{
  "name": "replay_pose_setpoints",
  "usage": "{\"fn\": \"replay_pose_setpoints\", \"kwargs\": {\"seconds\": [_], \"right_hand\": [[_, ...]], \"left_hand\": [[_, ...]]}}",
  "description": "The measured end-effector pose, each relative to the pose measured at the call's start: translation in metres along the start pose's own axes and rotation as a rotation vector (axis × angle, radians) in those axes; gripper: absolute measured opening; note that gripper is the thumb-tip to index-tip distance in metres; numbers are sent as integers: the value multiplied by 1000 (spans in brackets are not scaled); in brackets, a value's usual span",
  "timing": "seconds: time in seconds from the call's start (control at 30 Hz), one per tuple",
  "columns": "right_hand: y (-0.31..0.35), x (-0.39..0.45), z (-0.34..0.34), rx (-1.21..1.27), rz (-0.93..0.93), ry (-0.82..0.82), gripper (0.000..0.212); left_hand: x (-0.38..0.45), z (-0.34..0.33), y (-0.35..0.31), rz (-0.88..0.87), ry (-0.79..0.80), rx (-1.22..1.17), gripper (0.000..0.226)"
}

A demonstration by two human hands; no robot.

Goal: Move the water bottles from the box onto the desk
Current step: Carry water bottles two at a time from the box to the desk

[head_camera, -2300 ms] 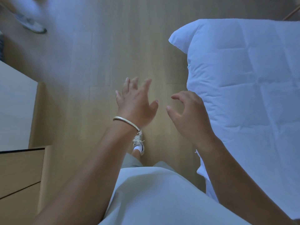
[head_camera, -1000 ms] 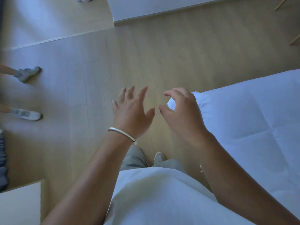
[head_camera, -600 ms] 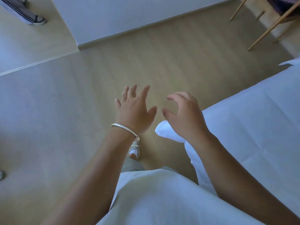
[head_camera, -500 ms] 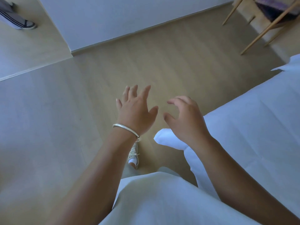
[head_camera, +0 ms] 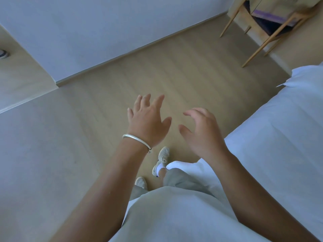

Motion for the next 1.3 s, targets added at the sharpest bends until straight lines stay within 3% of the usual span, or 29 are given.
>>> {"fn": "replay_pose_setpoints", "kwargs": {"seconds": [0.23,0.57,1.0,1.3], "right_hand": [[-14,111,28,53,20,-49,41],[-65,265,127,102,0,-171,43],[-194,348,209,185,-305,-304,41],[-281,491,277,137,-451,-316,41]], "left_hand": [[95,23,-37,-30,8,92,68],[256,52,-161,-153,5,179,67],[395,3,-303,-381,179,268,67],[565,-23,-423,-510,267,250,66]]}}
Point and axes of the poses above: each hand's wrist, its own x-axis towards the middle knuckle, its own z-axis out of the back of the hand, y = z × x, the point moved 6 cm from there along x, towards the middle knuckle, and after that the axes turned 6 degrees about x, right-handed, at the moved point
